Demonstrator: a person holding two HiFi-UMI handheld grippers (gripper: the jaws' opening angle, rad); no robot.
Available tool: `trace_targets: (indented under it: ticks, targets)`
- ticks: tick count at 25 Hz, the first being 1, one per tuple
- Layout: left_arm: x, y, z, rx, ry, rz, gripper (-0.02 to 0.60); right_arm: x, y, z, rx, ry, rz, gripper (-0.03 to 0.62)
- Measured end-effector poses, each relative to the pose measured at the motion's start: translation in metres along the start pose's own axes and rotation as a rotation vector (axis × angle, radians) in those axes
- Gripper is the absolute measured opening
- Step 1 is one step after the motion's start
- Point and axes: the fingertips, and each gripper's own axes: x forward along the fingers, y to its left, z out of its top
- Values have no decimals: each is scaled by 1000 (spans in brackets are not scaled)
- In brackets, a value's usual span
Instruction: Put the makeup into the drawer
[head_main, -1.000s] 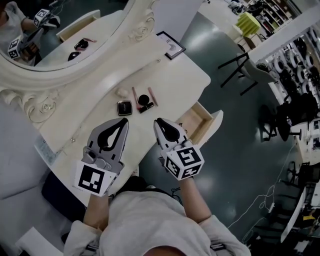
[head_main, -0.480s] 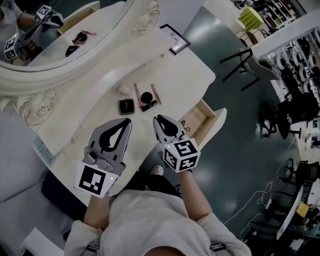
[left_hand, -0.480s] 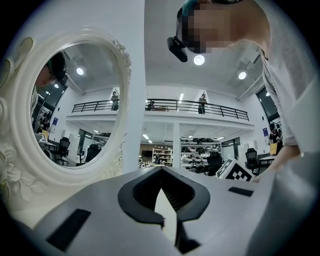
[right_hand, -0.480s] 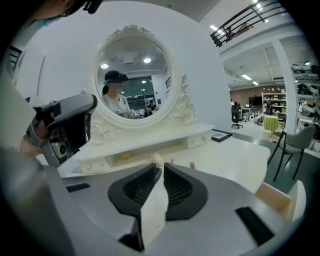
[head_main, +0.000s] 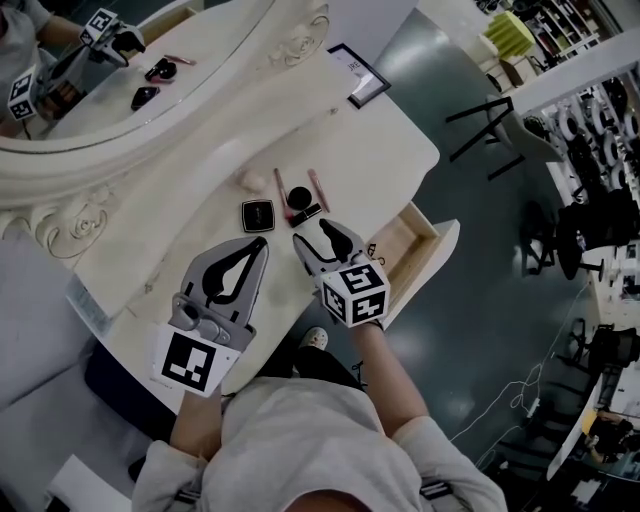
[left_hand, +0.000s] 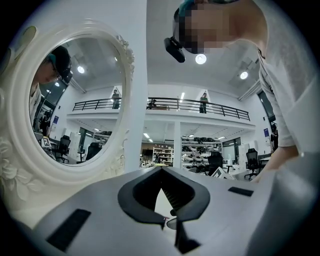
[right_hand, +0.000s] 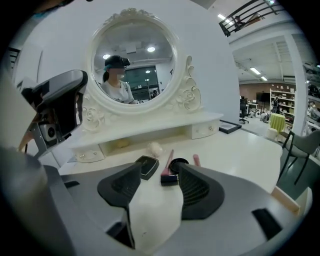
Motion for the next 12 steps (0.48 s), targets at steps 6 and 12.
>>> trace_targets:
  ticks: [6,12]
  targets:
    - [5,5,-7,-16,2,1,12,25,-15,-12,-33,61,-39,276]
    - [4,12,-10,-25,8,10,12,41,-23,-26,-99,129,-57,304]
